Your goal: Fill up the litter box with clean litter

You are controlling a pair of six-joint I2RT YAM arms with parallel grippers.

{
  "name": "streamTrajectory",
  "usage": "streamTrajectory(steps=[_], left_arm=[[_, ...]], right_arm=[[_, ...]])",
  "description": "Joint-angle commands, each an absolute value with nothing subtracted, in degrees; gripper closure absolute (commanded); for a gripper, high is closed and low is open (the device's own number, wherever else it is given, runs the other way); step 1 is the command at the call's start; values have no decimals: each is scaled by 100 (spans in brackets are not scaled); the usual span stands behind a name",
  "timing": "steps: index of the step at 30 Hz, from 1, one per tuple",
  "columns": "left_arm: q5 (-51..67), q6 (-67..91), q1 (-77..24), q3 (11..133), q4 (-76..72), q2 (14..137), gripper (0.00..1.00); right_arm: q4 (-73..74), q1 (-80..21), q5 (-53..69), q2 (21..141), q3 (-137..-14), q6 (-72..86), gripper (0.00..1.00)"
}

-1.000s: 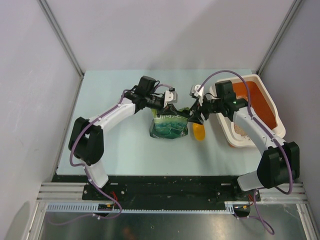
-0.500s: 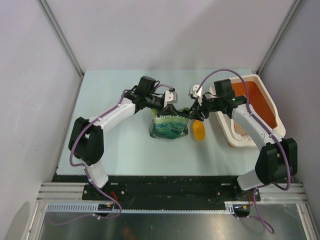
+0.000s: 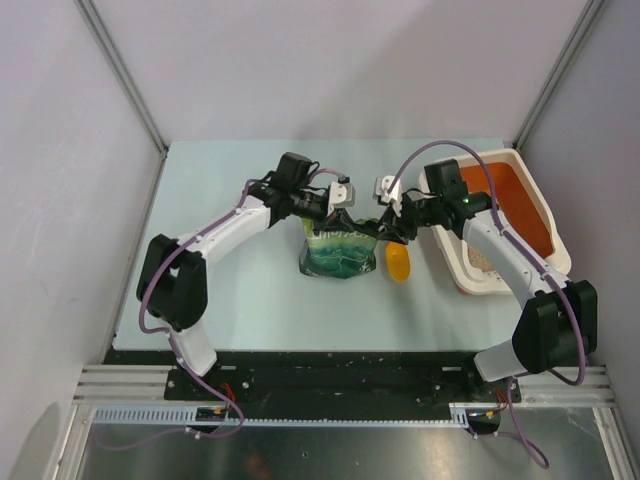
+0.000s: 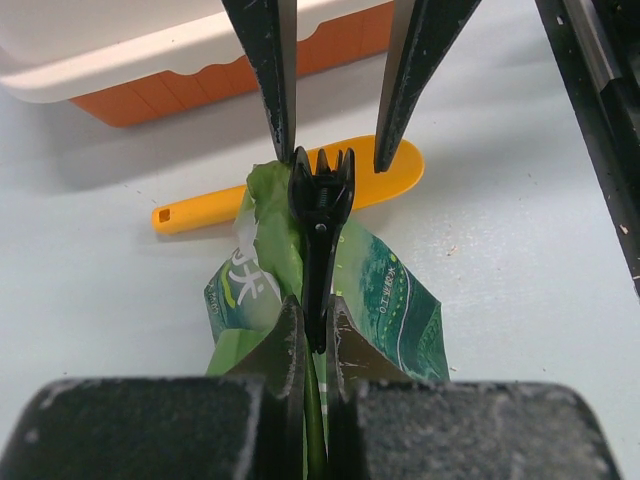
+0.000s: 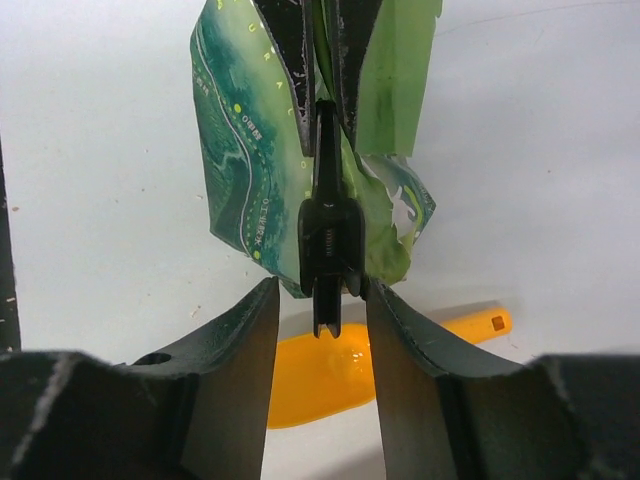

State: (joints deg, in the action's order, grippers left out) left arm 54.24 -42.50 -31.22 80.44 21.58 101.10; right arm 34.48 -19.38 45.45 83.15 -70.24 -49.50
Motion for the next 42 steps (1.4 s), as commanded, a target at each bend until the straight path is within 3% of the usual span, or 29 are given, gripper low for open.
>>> streamTrajectory(steps=[1, 7, 11, 16, 22, 23, 25, 26, 27, 30, 37, 42], left_arm=[[5397, -4359, -3182, 8209, 2136, 9975, 100], [5440, -4368, -3182, 8183, 2136, 9949, 100], [5554, -4333, -3182, 8183, 2127, 9967, 100], [5555, -4298, -3182, 8209, 2136, 9967, 100], [5546, -4263, -3182, 8218, 2127, 9984, 100], [5546, -4237, -3173, 8226, 2127, 9993, 100], [5502, -4193, -3182, 8262, 2136, 10011, 89], [5476, -4149, -3173, 8279, 2127, 10028, 79], [5415, -4131, -3182, 8297, 2136, 10011, 65], [5431, -4148, -3147, 8279, 2136, 9932, 58], [5572, -4306, -3111, 8139, 2127, 9940, 59], [5590, -4368, -3129, 8296, 2136, 10098, 73]], right_arm=[[3832, -2276, 4879, 8148, -7225, -5230, 57], [3674, -2329, 5027, 8138, -7225, -4826, 59], [3464, -2373, 5062, 8437, -7225, -4553, 52], [3182, -2417, 5019, 8666, -7225, -4334, 52], [3015, -2478, 4878, 8675, -7225, -4157, 59], [3023, -2496, 4861, 8684, -7225, -4157, 67], [3093, -2522, 4878, 8666, -7233, -4297, 83], [3233, -2522, 4887, 8640, -7268, -4341, 98], [3313, -2505, 4887, 8587, -7364, -4359, 100], [3725, -2312, 4966, 8386, -7549, -4386, 100], [5026, -1714, 4800, 8042, -8112, -5053, 100], [5659, -1573, 4413, 8191, -8481, -5817, 100]])
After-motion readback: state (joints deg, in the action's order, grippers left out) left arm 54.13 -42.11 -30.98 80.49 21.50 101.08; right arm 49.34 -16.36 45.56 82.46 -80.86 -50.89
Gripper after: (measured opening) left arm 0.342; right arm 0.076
